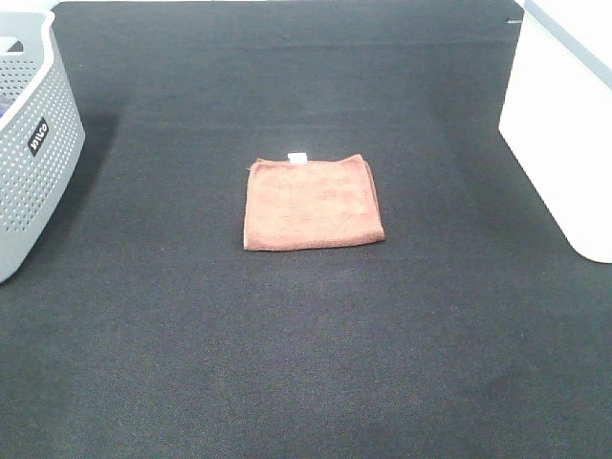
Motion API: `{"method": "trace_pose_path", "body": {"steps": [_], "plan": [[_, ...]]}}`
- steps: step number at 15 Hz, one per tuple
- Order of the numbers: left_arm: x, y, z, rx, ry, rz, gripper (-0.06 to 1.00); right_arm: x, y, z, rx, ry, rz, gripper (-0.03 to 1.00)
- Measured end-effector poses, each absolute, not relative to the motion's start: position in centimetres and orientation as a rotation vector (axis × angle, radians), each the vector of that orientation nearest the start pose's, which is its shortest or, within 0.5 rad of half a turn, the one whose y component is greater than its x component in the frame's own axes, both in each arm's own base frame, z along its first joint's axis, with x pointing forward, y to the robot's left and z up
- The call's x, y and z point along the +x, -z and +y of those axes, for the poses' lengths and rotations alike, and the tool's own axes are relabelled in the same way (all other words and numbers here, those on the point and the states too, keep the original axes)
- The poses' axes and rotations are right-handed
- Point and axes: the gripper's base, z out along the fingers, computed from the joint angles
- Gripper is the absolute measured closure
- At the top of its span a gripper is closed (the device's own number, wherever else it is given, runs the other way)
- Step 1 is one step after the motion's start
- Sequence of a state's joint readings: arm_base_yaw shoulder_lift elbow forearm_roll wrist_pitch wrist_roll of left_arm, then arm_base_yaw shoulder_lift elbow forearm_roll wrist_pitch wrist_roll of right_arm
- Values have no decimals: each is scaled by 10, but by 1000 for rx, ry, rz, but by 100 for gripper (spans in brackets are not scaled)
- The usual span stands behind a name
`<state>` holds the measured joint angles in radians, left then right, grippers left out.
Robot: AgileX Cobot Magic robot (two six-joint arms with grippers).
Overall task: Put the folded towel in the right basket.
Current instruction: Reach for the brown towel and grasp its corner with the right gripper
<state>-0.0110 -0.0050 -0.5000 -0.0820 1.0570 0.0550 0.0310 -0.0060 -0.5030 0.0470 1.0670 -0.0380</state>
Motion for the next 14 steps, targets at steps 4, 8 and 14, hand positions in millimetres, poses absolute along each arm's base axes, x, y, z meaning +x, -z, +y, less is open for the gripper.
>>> {"method": "trace_pose_path", "body": {"steps": [4,8,14], "plan": [[-6,-278,-6,71,70,2032,7,-7,-278,4,-73,-52,2040,22],[-6,-278,-6,71,70,2032,7,-7,-278,4,-73,-52,2040,22],[-6,-278,-6,71,70,2032,7,-7,-278,4,-73,-52,2040,22]]}}
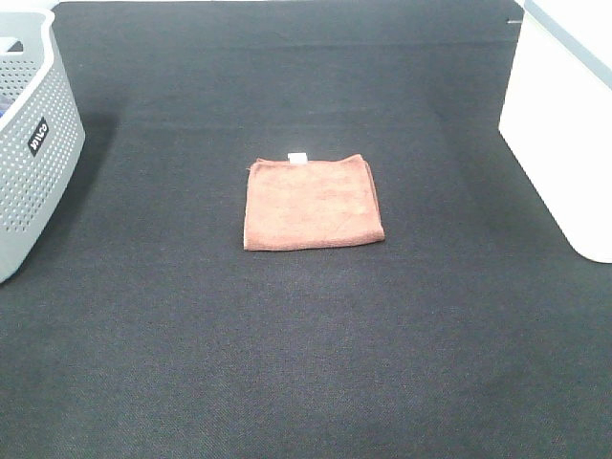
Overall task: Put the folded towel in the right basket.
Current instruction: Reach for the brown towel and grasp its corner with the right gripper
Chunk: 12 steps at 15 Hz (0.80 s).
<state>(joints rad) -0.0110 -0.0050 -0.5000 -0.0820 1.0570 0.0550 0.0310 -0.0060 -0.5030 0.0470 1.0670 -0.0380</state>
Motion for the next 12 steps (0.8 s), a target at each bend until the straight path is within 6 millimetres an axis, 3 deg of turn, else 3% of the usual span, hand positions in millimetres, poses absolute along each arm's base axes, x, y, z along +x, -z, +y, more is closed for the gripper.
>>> {"method": "trace_pose_path", "body": {"steps": [3,5,8,10,11,12], "plan": [[-6,-278,-6,71,70,2032,7,-7,-278,4,-73,-52,2040,22],[-6,-278,-6,71,70,2032,7,1,-288,6,-55,-95,2000,22],[-6,-278,-6,71,70,2032,7,31,-313,7,-32,-118,1930,22],[-6,-278,-6,71,70,2032,7,68,-331,8,-23,-115,1982,22],[-6,-278,-6,71,70,2032,7,68,-331,8,-23,-115,1982,22],[-6,-278,-6,71,70,2032,7,83,-340,8,-28,-112,2009,22]]}}
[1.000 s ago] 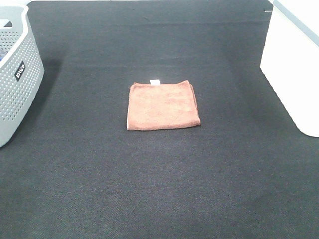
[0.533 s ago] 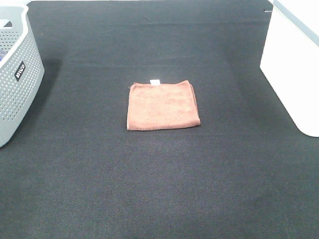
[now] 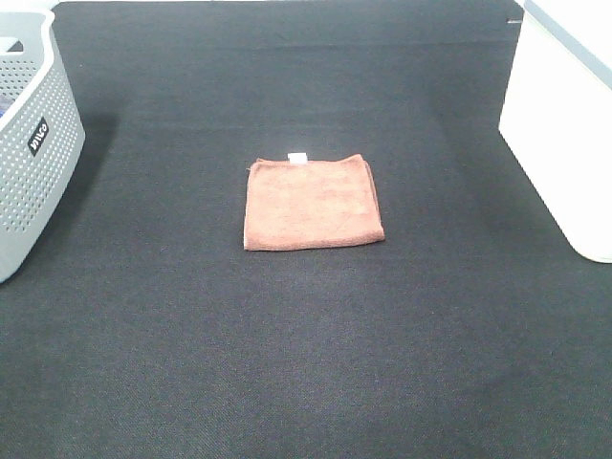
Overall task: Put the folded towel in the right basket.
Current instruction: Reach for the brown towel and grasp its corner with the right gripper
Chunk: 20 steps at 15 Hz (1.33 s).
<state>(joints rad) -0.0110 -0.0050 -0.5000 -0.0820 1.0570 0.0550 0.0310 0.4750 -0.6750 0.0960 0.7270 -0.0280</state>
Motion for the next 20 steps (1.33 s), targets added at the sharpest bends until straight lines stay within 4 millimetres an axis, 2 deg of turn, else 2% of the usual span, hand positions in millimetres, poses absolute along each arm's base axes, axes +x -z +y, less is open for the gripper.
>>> {"method": "trace_pose_path", "body": {"steps": [2,3,4,5,8,11,12,14,15,16,19,20], "plan": [[-6,-278,-6,71,70,2032,7,120,-354,9,-39,-103,2082,22],[-6,-278,-6,71,70,2032,7,149,-362,11,-39,-106,2134,22],[-6,-278,-6,71,70,2032,7,160,-366,11,-39,-109,2146,22],[-6,-278,-6,71,70,2032,7,189,-378,14,-64,-125,2169,22],[-6,-278,-6,71,70,2032,7,256,-386,27,-196,-204,2286,22],[-6,-278,-6,71,70,2032,7,299,-371,62,-339,-275,2373,22],[-6,-278,-6,71,70,2032,7,299,-371,62,-339,-275,2373,22],[-6,-278,-6,71,70,2032,7,317,-353,90,-403,-324,2426,22],[-6,-278,-6,71,70,2032,7,326,-338,100,-409,-349,2467,22],[-6,-278,-6,71,70,2032,7,338,-316,111,-382,-398,2533,22],[-6,-278,-6,71,70,2032,7,361,-273,121,-325,-459,2613,22],[-6,-278,-6,71,70,2032,7,368,-265,123,-312,-465,2612,22]]}}
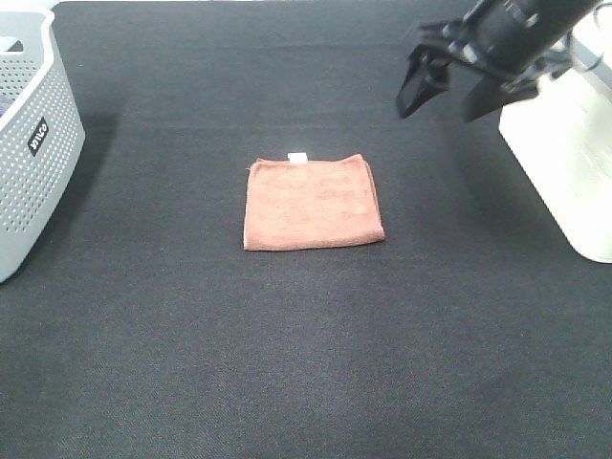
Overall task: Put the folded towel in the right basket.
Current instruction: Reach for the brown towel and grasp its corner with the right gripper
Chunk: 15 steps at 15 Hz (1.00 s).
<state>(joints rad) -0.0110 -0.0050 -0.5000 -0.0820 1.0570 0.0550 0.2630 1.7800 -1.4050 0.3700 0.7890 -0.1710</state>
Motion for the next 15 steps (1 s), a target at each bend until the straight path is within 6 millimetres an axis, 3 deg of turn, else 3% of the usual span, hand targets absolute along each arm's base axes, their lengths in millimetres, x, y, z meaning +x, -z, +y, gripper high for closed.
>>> {"method": "trace_pose_path", "body": {"steps": [3,5,8,11,15], "plan": [[-6,-278,-6,71,70,2032,7,395,-229,133,-269,-501,2665,22],[-6,-278,-6,71,70,2032,7,402,-220,135,-255,-520,2679,22],[-6,-278,-6,71,70,2032,7,426,-176,148,-237,-602,2802,22],[-6,-278,-6,71,70,2032,7,445,-160,158,-264,-673,2835,22],[-6,-278,-6,71,70,2032,7,465,-144,152,-217,-763,2864,22]]}}
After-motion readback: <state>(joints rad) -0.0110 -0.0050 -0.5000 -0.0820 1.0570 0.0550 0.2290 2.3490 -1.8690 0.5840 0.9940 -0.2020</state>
